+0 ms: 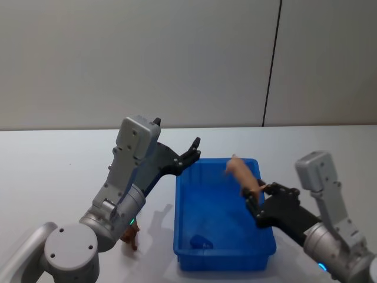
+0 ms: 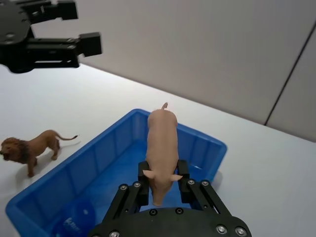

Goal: Pick up the two dolls from the table and place them into the box.

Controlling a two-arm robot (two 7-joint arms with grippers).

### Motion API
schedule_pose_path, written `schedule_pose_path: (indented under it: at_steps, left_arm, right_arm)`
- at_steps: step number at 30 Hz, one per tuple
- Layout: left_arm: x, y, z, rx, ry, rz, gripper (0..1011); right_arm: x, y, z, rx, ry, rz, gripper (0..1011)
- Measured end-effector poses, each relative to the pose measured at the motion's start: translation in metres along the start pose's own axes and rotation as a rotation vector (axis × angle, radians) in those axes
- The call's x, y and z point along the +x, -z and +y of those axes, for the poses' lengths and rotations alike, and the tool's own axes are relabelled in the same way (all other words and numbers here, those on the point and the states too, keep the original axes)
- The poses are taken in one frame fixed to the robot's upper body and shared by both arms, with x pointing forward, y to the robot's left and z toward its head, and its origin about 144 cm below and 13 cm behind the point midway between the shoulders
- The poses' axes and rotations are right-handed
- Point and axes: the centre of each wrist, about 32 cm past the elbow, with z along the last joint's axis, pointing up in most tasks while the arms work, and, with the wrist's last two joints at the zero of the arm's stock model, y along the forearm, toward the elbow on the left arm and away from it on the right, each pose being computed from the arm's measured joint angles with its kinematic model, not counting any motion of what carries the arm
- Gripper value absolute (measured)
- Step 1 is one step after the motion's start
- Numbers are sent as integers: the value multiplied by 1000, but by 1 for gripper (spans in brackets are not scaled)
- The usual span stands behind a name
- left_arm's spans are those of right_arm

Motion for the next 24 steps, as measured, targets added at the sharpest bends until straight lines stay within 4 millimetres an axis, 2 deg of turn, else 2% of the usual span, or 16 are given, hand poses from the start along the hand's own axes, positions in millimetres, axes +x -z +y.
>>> schedule_pose_path:
  at_steps: [5,6,10,11,13,18,21,24]
  left_arm:
    - [0,0,0,0,0,0,1000]
    - [0,0,0,0,0,0,1000]
    - [0,0,0,0,0,0,1000]
    - [0,0,0,0,0,0,1000]
    - [0,0,0,0,0,0,1000]
    - [0,0,0,0,0,0,1000]
    - [0,0,0,0,0,0,1000]
    - [0,0,0,0,0,0,1000]
  right_arm:
    - [-5,2,7,-25,-38,0,400]
    - [-6,2,8,-29,-40,0,458]
    - [-7,4,11,-46,-51,0,576]
    - [-8,5,12,-49,-52,0,641]
    - [-8,6,13,-53,-52,-1,684]
    - [-8,7,12,-45,-40,-6,848]
    - [-6,10,10,-42,-23,-10,899]
    - [-3,13,3,-31,6,-13,994]
